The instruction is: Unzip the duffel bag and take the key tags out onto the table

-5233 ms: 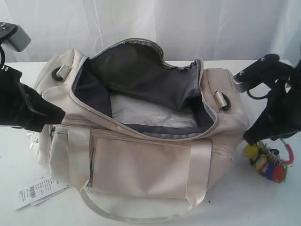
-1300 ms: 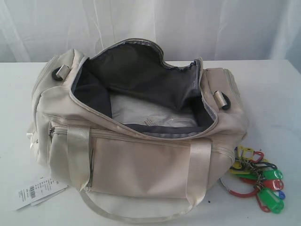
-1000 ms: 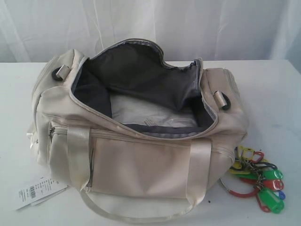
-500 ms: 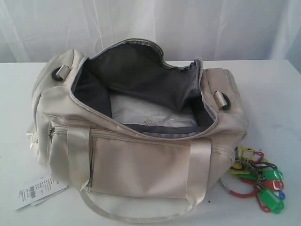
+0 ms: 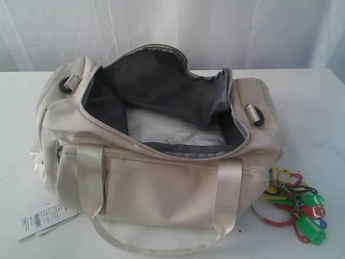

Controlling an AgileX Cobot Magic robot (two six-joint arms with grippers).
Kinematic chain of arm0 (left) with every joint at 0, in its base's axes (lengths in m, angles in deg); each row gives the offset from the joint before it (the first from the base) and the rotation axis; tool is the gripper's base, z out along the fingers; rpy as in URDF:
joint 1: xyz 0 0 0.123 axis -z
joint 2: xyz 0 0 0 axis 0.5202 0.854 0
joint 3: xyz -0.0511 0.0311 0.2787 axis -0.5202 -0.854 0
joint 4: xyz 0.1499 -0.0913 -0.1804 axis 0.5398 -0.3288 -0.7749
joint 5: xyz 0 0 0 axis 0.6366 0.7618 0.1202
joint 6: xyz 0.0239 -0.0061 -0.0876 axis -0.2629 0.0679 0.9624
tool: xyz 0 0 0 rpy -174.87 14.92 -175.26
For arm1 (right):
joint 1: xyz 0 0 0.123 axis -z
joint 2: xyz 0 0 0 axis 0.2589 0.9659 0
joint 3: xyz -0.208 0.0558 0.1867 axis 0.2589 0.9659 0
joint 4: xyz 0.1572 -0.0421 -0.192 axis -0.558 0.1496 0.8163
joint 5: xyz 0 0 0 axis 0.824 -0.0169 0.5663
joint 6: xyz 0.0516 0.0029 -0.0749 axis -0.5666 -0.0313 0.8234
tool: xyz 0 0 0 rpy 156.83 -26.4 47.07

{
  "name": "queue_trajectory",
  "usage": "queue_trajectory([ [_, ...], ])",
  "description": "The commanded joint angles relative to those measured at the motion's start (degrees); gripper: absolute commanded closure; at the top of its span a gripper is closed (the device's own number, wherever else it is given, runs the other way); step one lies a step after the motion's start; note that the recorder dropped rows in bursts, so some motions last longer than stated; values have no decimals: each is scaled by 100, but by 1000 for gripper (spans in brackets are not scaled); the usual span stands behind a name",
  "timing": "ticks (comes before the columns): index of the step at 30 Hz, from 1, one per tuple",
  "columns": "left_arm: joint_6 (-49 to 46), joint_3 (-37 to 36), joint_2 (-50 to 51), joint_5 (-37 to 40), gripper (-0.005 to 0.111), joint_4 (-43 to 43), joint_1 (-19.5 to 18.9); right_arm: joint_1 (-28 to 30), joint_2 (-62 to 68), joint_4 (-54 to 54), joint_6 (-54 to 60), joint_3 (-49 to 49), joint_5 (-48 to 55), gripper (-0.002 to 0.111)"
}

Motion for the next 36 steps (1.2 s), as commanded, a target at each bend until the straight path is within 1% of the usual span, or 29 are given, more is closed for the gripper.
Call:
queue_trajectory([
  [1,-34,-853,-29,-724,107,59,-16,6,-27,21,51,14,-18,108],
  [3,-34,-1192,-29,-917,107,360,-16,6,-27,21,51,14,-18,108],
  [4,-34,-1192,-29,-1018,107,502,-16,6,-27,21,51,14,-18,108],
  [6,-34,-1192,-29,-1490,107,658,-16,6,-27,21,51,14,-29,108],
  [8,-34,-1192,-29,-1667,107,1113,-16,6,-27,21,51,14,-29,108],
  [9,-34,-1192,-29,-1727,107,1529,-16,6,-27,21,51,14,-29,108],
  [11,-34,-1192,-29,-1738,107,2623,-16,6,-27,21,51,14,-29,108],
  [13,-34,-1192,-29,-1738,107,3463,-16,6,-27,21,51,14,-29,108],
  [15,-34,-1192,-29,-1753,107,4004,-16,6,-27,21,51,14,-29,108],
  [16,-34,-1192,-29,-1774,107,4121,-16,6,-27,21,51,14,-29,108],
  [32,-34,-1192,-29,-1729,107,4123,-16,6,-27,21,51,14,-29,108],
  [34,-10,-1192,-29,-1146,107,4111,-16,6,-27,21,51,14,-29,108],
  [36,211,-1192,-29,-577,107,3945,-16,6,-27,21,51,14,-29,108],
])
